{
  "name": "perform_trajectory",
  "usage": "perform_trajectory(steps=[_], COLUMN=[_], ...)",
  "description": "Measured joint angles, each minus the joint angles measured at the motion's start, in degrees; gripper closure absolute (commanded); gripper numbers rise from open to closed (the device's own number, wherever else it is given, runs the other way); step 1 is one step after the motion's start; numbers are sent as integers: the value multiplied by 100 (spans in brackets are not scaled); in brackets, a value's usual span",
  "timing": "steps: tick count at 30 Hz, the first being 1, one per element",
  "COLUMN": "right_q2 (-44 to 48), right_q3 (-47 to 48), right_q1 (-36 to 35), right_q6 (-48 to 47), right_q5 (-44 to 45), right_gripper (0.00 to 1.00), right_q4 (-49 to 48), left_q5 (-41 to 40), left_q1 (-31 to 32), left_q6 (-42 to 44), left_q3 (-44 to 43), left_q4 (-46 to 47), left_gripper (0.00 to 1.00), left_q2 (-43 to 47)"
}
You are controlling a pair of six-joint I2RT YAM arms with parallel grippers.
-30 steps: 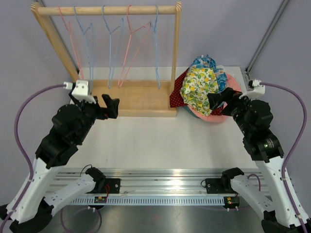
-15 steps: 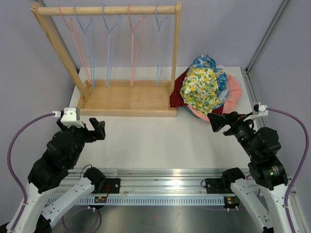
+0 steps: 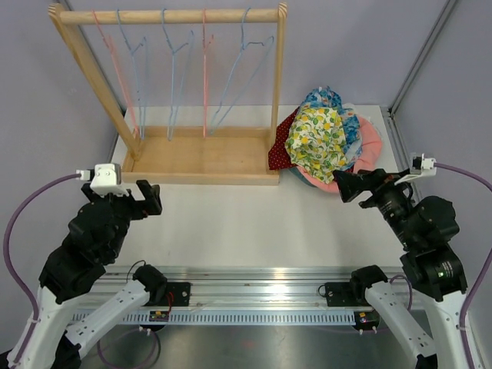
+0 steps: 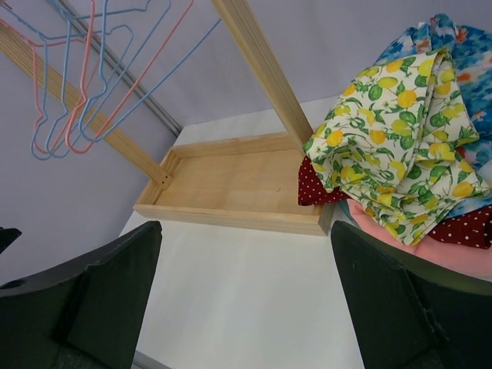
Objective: Remove the skirt from the hanger
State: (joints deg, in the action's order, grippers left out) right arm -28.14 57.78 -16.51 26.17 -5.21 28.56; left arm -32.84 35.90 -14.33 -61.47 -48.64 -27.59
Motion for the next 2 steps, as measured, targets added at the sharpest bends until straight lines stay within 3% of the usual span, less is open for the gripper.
perform_trajectory(steps=[2], right_q2=[-28], right_q3=[46], right_q1=[0], right_q6=[-57], right_q5=[-37], right_gripper=[0], right_q4=[-50], left_q5=[-63], left_q1=[0], left_q6=[42], left_q3=[-68], left_q4=[4], left_gripper=[1], left_q2=[0])
